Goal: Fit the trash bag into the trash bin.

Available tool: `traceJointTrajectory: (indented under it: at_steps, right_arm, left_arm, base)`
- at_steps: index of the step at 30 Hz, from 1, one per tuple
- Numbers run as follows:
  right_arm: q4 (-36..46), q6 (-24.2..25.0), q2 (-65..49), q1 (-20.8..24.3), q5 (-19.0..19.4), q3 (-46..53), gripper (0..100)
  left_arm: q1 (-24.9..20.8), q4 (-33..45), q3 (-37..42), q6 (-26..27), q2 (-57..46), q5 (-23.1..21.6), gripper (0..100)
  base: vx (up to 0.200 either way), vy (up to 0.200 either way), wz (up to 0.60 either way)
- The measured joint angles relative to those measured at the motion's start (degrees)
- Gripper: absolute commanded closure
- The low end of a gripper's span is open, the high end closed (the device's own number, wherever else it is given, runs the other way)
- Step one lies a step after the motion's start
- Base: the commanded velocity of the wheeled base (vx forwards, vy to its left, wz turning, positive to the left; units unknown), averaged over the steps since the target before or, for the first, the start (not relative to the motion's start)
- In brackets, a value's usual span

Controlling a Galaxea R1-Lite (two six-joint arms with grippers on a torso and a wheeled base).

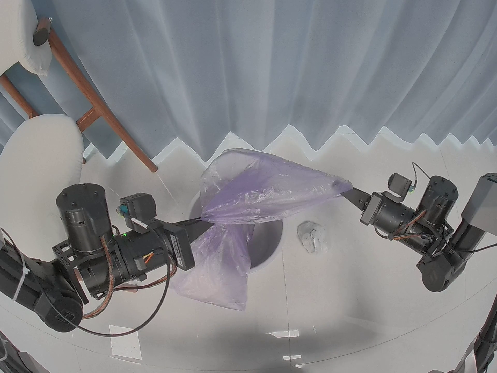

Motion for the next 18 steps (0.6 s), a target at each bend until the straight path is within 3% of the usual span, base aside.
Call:
traceJointTrajectory:
  at_steps: [4, 10, 11, 18]
  right_arm:
    - [0.0, 0.0, -1.5, 0.0, 0.2, 2.7, 100]
    - [0.0, -0.3, -1.6, 1.5, 0.0, 3.3, 100]
    - [0.0, -0.2, -1.6, 2.0, -0.1, 3.1, 0]
    - [0.0, 1.7, -1.7, 4.9, -3.2, 3.0, 0]
  left_arm:
    - [0.6, 0.5, -0.1, -0.1, 0.8, -3.2, 100]
    - [-0.3, 0.6, 0.6, -0.2, 1.8, -3.5, 100]
    - [-0.7, 0.6, 0.8, -0.2, 1.9, -3.5, 100]
    - [-2.1, 0.6, 1.9, -0.3, 2.3, -3.5, 100]
  base:
    - [0.0, 0.0, 0.0]
    - [0.0, 0.0, 0.0]
    - [0.0, 0.0, 0.0]
    - [0.0, 0.0, 0.0]
